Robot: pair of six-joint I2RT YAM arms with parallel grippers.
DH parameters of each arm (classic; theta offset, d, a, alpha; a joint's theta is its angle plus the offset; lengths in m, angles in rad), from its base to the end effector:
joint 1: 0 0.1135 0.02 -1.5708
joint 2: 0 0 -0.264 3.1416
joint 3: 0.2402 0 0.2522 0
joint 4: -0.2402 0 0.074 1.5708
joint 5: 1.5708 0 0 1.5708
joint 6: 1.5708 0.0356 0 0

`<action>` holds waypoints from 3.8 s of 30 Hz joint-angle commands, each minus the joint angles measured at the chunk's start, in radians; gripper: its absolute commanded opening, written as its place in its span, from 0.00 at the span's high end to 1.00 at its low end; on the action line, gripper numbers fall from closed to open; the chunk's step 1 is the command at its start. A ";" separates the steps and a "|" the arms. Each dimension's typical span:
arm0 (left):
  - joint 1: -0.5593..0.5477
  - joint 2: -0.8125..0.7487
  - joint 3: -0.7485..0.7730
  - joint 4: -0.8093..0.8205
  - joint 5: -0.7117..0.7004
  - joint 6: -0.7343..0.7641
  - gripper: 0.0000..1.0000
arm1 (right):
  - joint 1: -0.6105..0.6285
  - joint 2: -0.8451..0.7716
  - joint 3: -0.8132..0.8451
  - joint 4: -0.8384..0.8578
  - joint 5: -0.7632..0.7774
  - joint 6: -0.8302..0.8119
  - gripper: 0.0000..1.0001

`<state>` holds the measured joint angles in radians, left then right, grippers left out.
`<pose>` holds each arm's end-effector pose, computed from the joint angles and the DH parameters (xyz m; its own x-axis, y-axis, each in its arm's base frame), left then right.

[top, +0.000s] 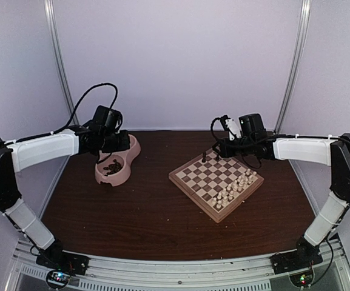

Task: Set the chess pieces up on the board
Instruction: Place the rook on the chessboard, then pick up the rook from the chessboard.

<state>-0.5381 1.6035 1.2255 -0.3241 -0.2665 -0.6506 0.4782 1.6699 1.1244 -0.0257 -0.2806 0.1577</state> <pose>0.3149 -0.1770 0.2727 -0.6362 -0.3007 -0.7105 -0.0798 0.9416 -0.3271 0.3308 0.1826 0.2419 -0.5760 -0.1286 -0.8073 -0.5656 0.7757 0.2800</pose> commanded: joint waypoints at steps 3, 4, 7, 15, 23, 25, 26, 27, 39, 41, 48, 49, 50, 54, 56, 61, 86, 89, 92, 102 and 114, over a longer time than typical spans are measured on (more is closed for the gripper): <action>-0.099 -0.025 -0.053 0.313 0.319 0.246 0.92 | 0.006 -0.041 -0.024 0.023 -0.013 0.015 0.57; -0.102 -0.004 -0.049 0.354 0.379 0.239 0.92 | 0.006 -0.043 -0.026 0.043 -0.013 0.016 0.57; -0.114 0.065 -0.046 0.462 0.511 0.193 0.93 | 0.006 -0.053 -0.033 0.051 -0.011 0.017 0.58; -0.209 0.306 0.042 0.621 0.597 0.206 0.92 | 0.007 -0.081 -0.057 0.057 0.008 0.013 0.57; -0.266 0.470 0.104 0.670 0.580 0.262 0.91 | 0.006 -0.117 -0.115 0.072 0.048 0.011 0.58; -0.271 0.492 0.101 0.688 0.574 0.276 0.91 | 0.005 -0.120 -0.126 0.080 0.050 0.015 0.58; -0.275 0.507 0.096 0.707 0.571 0.285 0.92 | 0.004 -0.119 -0.129 0.083 0.049 0.016 0.58; -0.279 0.518 0.091 0.728 0.567 0.298 0.92 | 0.005 -0.118 -0.131 0.086 0.050 0.017 0.58; -0.315 0.584 0.075 0.779 0.516 0.404 0.87 | 0.005 -0.104 -0.134 0.095 0.040 0.020 0.58; -0.320 0.584 0.065 0.785 0.503 0.412 0.85 | 0.005 -0.104 -0.133 0.095 0.040 0.021 0.58; -0.324 0.575 0.040 0.792 0.487 0.407 0.57 | 0.005 -0.096 -0.128 0.091 0.028 0.018 0.58; -0.324 0.573 0.038 0.788 0.484 0.407 0.53 | 0.005 -0.095 -0.128 0.089 0.026 0.017 0.58; -0.324 0.570 0.038 0.783 0.477 0.405 0.49 | 0.004 -0.093 -0.127 0.089 0.024 0.017 0.58; -0.325 0.538 0.032 0.759 0.454 0.399 0.37 | 0.005 -0.088 -0.125 0.085 0.014 0.016 0.58; -0.328 0.503 0.037 0.709 0.427 0.396 0.34 | 0.006 -0.085 -0.113 0.071 0.001 0.012 0.58; -0.332 0.399 0.043 0.581 0.349 0.392 0.32 | 0.007 -0.044 -0.052 -0.007 -0.077 -0.011 0.58; -0.080 -0.162 -0.063 0.069 0.196 0.278 0.28 | 0.204 0.216 0.297 -0.475 -0.013 -0.144 0.50; -0.075 -0.200 -0.083 0.047 0.157 0.295 0.28 | 0.222 0.251 0.334 -0.507 0.005 -0.144 0.50; -0.071 -0.226 -0.102 0.043 0.144 0.295 0.28 | 0.235 0.280 0.363 -0.532 0.027 -0.181 0.50; -0.066 -0.242 -0.109 0.039 0.121 0.308 0.27 | 0.251 0.326 0.413 -0.557 0.072 -0.187 0.58; -0.065 -0.225 -0.091 0.023 0.129 0.316 0.27 | 0.256 0.354 0.430 -0.562 0.068 -0.190 0.67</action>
<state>-0.6094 1.3819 1.1191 -0.3115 -0.1333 -0.3519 0.7288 2.0029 1.5215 -0.5766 -0.2298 -0.0277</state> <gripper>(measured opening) 0.735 0.338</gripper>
